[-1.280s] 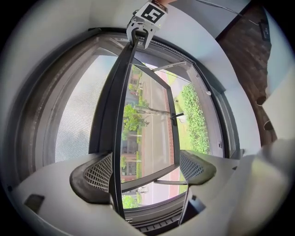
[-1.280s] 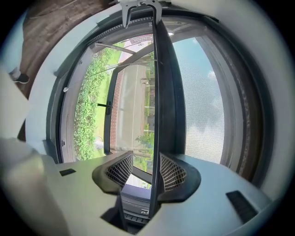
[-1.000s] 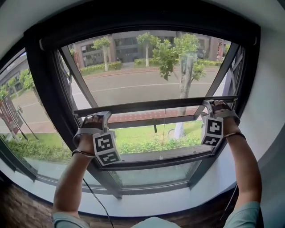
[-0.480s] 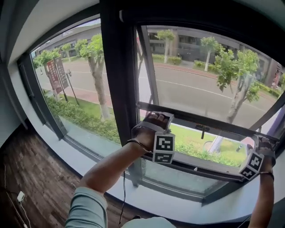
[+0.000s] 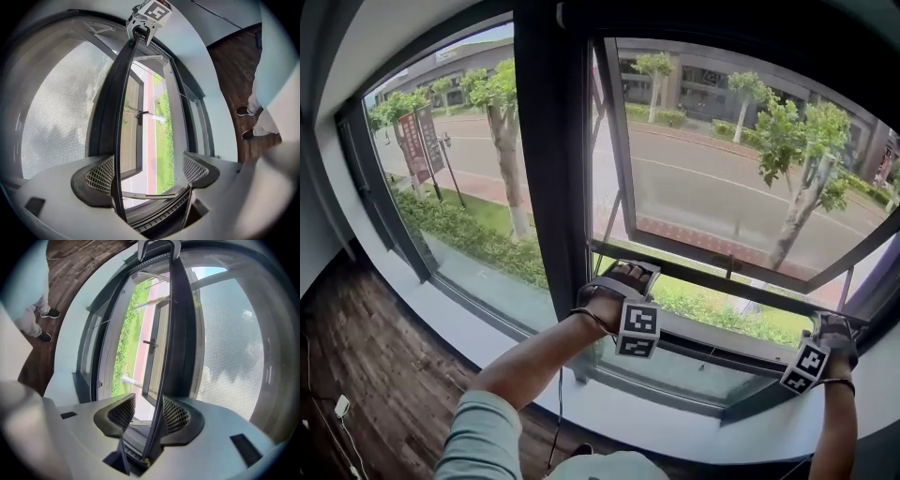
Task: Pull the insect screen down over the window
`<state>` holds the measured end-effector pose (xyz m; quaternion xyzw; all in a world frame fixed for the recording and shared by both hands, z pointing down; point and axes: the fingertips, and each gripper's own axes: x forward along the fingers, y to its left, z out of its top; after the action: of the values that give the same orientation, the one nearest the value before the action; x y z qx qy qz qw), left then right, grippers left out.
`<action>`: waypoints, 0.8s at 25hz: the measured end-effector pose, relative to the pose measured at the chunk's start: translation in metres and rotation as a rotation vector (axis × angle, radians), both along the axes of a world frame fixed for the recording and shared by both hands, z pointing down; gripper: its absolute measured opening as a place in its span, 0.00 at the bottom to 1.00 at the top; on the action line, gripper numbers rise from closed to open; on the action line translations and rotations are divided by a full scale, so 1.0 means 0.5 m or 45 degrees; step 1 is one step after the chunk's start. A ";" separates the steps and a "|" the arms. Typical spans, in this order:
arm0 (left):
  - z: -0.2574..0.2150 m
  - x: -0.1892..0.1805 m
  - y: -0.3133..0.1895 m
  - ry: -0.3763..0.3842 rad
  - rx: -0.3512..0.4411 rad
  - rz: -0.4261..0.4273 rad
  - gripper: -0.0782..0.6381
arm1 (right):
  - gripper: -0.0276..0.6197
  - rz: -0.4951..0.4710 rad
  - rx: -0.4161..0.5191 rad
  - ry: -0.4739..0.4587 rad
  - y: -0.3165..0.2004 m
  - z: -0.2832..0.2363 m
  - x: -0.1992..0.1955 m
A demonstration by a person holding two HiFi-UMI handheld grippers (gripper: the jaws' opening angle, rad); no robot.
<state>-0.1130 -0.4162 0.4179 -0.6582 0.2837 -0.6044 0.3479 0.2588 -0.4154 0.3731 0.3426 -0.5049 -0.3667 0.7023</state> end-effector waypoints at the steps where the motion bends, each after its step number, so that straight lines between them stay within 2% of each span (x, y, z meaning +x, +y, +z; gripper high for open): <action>1: 0.020 -0.004 0.002 -0.001 -0.017 0.005 0.73 | 0.32 0.005 -0.010 0.010 -0.001 0.019 -0.001; 5: 0.040 -0.032 -0.023 -0.008 0.011 -0.035 0.73 | 0.32 -0.037 0.007 0.015 -0.044 0.028 -0.041; 8: 0.031 -0.036 -0.037 -0.021 0.046 -0.059 0.73 | 0.32 -0.023 0.016 0.000 -0.061 0.030 -0.038; 16: 0.070 -0.009 -0.021 -0.016 0.005 -0.044 0.73 | 0.32 0.026 -0.032 -0.012 -0.030 0.071 -0.010; 20: 0.136 -0.006 -0.009 -0.030 -0.079 -0.049 0.73 | 0.32 0.038 -0.115 -0.004 -0.021 0.143 -0.003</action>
<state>-0.1159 -0.4208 0.4859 -0.6559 0.2732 -0.6273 0.3189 0.2571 -0.4258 0.4446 0.3186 -0.5168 -0.3325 0.7217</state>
